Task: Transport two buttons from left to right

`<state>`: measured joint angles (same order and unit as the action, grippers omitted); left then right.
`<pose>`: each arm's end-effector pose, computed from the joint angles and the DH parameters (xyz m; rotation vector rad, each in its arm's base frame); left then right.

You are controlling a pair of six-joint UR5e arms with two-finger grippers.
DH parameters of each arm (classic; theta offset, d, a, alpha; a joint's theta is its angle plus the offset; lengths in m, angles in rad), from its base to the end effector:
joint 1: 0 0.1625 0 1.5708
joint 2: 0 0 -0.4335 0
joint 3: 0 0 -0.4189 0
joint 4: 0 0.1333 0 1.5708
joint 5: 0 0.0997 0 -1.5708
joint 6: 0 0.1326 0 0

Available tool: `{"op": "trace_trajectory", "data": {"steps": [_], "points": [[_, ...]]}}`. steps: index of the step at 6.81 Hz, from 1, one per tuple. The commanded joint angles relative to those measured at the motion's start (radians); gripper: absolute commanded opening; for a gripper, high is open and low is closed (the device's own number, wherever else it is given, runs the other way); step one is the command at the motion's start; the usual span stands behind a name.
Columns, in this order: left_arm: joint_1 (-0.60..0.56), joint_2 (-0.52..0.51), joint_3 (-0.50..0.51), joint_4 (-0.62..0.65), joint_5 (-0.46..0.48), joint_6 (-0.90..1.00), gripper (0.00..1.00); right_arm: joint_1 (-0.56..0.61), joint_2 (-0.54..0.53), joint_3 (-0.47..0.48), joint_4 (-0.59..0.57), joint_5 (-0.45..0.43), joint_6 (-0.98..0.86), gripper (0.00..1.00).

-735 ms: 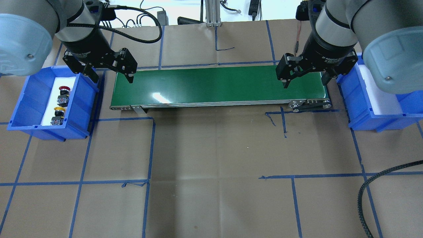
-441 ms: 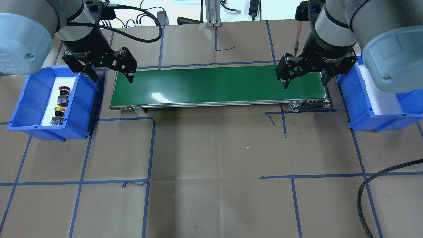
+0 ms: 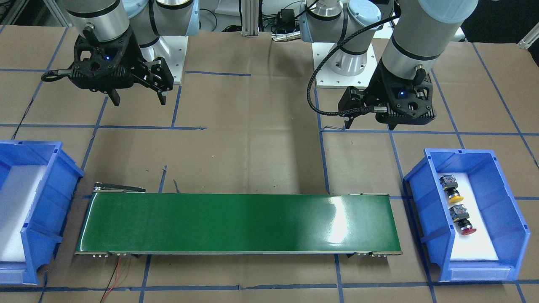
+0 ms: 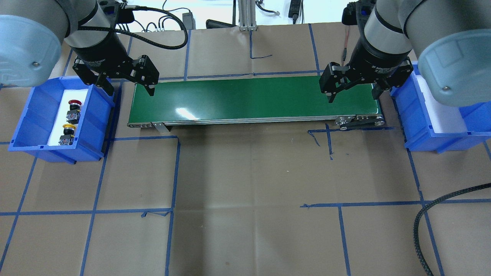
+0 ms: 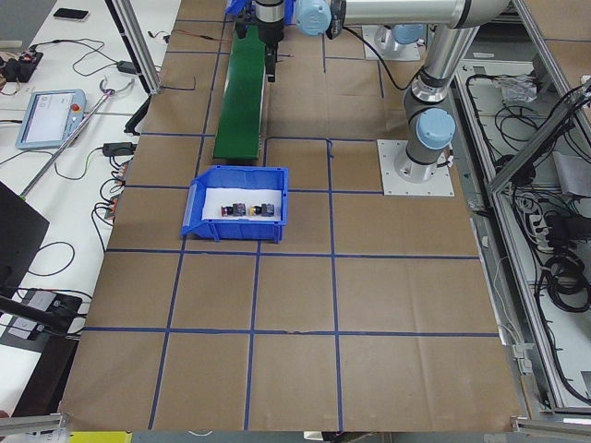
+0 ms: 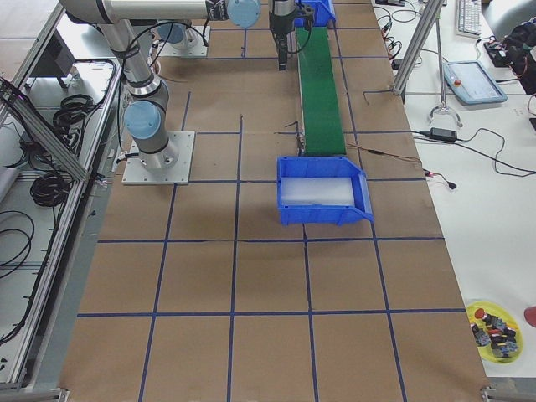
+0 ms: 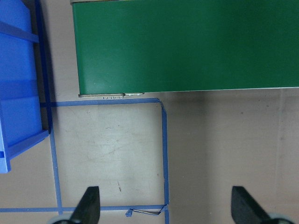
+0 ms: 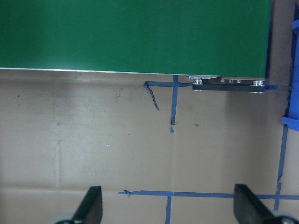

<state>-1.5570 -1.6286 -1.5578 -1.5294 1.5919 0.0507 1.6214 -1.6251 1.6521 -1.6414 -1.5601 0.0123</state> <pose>-0.1230 -0.5445 0.4436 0.0576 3.1201 0.0064 0.1599 -0.4931 0.4559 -0.0603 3.1282 -0.0677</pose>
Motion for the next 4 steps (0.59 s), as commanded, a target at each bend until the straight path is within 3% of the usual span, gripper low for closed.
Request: {"op": "trace_trajectory", "data": {"steps": [1,4], "points": [[0.000,0.001,-0.005,0.000,0.002,0.000,1.00,0.000,0.001,0.000,0.000,0.000,0.000,1.00],[0.006,-0.004,0.001,0.011,0.000,0.009,1.00,0.000,0.001,0.001,0.002,0.000,-0.002,1.00]]}}
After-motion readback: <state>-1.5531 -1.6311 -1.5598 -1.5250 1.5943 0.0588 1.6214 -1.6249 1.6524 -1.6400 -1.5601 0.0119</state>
